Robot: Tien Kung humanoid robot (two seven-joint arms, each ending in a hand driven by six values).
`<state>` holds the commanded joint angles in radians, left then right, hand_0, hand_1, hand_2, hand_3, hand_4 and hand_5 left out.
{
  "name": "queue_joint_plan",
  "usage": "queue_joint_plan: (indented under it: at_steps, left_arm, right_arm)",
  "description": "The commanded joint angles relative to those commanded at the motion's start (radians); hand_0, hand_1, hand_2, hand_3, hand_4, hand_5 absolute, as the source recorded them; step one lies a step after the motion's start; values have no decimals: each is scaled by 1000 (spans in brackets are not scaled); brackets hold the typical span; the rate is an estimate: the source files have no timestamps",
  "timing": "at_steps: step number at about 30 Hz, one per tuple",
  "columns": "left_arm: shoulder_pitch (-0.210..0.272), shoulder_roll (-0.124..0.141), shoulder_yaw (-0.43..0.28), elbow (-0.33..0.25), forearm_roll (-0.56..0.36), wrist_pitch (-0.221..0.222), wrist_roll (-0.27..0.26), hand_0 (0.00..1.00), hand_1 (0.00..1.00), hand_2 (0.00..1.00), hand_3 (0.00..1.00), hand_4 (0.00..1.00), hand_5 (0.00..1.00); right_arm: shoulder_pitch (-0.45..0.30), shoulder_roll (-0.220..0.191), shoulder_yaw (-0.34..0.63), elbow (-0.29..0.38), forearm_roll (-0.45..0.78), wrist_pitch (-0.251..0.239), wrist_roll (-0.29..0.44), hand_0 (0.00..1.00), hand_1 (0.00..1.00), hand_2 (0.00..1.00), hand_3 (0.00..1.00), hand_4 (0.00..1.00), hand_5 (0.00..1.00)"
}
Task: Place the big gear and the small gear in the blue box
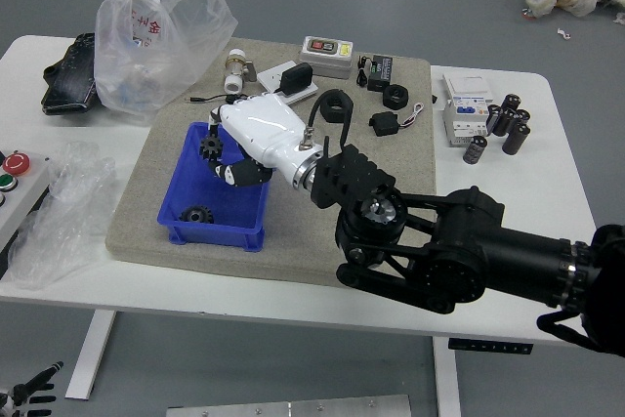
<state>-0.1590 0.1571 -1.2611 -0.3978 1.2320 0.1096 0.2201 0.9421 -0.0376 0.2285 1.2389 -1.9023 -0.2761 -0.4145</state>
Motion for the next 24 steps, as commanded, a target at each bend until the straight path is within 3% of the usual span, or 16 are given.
queue_joint_plan:
  at_steps: [6, 7, 12, 13, 18, 19, 24]
  left_arm:
    - [0, -3, -18, -3, 38, -17, 16, 682, 669, 669, 750, 781, 708]
    - [0, -3, -20, -3, 43, -19, 19, 682, 668, 669, 750, 780, 707]
    - [-2, -4, -28, -5, 54, -21, 24, 682, 668, 669, 750, 780, 707]
    - [-2, -4, -28, -5, 53, -20, 23, 681, 668, 669, 750, 780, 709]
    - [-3, -3, -26, -5, 45, -14, 19, 681, 668, 669, 750, 780, 709]
    - [-2, -3, -26, -5, 44, -14, 19, 681, 668, 669, 750, 779, 711]
    - [-3, -4, -21, -4, 36, -11, 16, 681, 668, 669, 750, 779, 711]
  right_arm:
    - [-18, 18, -22, -38, 14, -24, 10, 182, 115, 169, 514, 414, 2]
    - [-20, 18, -24, -41, 18, -28, 11, 182, 118, 179, 729, 620, 72]
    - [-28, 25, -30, -56, 42, -12, -18, 182, 118, 179, 729, 620, 72]
    - [-29, 25, -28, -59, 48, -7, -24, 181, 118, 188, 998, 998, 438]
    - [-34, 20, -9, -67, 74, 4, -23, 181, 118, 188, 998, 998, 438]
    - [-35, 19, -3, -67, 77, 3, -21, 173, 105, 181, 998, 998, 515]
    - [-52, 6, 50, -55, 85, -11, -10, 173, 105, 181, 998, 998, 515]
